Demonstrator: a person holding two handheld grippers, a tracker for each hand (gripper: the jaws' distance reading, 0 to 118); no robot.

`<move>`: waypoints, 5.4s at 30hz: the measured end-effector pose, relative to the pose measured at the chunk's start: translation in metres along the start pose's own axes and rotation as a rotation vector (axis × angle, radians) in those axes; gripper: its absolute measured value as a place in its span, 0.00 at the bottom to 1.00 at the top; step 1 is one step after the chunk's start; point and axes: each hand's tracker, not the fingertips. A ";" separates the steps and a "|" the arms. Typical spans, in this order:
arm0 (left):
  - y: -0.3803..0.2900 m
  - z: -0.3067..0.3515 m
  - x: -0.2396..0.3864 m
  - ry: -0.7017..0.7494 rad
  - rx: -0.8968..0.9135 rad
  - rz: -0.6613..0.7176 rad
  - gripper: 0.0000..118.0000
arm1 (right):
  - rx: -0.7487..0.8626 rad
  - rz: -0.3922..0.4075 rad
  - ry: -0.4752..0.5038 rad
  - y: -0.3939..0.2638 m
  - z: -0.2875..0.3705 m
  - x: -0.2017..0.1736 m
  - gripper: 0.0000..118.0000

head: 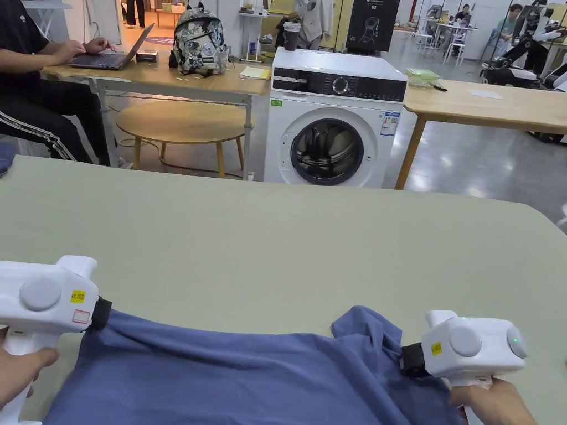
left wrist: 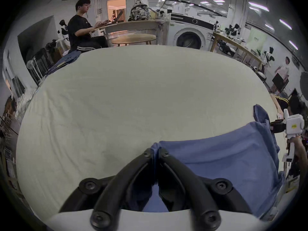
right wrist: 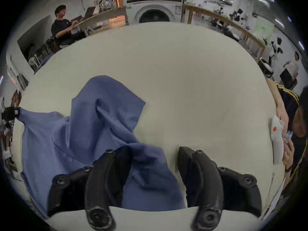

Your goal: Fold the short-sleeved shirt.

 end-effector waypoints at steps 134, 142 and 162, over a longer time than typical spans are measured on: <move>-0.317 0.170 -0.048 -0.028 -0.229 0.039 0.00 | -0.055 0.150 -0.087 -0.344 0.208 -0.027 0.00; -0.324 0.155 -0.049 -0.023 -0.261 0.066 0.00 | -0.087 0.087 -0.083 -0.355 0.182 -0.021 0.04; -0.247 0.219 0.055 -0.060 0.417 0.055 0.36 | 0.672 -0.117 -0.048 -0.269 0.260 -0.092 0.57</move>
